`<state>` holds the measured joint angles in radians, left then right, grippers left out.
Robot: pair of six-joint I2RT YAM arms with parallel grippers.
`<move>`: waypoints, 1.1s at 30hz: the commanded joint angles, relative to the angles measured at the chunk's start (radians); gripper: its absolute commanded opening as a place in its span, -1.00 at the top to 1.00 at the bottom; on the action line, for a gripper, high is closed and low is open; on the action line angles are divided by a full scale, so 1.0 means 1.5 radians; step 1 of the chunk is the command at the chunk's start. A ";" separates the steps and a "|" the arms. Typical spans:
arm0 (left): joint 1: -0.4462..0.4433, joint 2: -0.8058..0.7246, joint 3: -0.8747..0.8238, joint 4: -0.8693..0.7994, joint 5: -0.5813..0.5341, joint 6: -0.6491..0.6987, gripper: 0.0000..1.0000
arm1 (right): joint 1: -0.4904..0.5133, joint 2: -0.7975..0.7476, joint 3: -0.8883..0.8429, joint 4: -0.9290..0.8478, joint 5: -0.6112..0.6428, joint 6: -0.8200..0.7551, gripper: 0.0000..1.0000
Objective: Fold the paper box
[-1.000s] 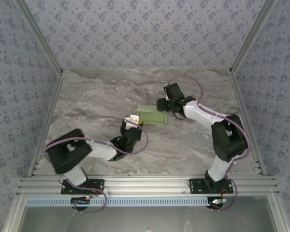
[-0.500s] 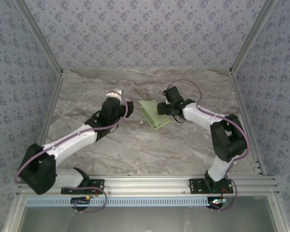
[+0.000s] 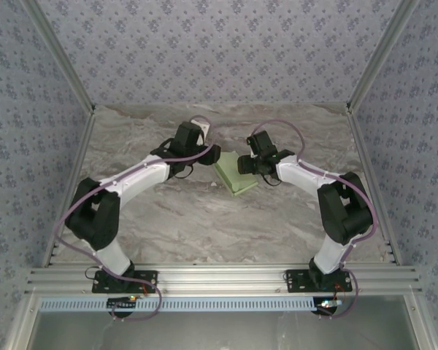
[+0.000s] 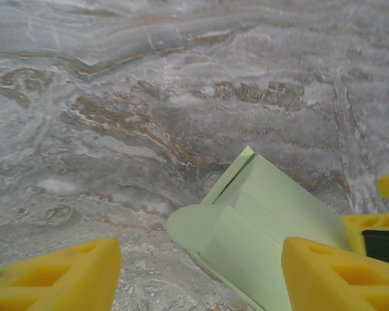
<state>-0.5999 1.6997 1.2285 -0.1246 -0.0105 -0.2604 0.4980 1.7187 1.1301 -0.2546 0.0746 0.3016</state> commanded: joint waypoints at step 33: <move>0.000 0.062 -0.063 0.000 0.072 0.002 -0.27 | -0.017 -0.243 -0.209 0.000 -0.182 0.117 -0.40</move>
<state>-0.5896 1.8030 1.1515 -0.1322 0.0826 -0.2443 0.4942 1.3754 0.8738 -0.3168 -0.0856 0.3790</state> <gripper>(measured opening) 0.636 0.698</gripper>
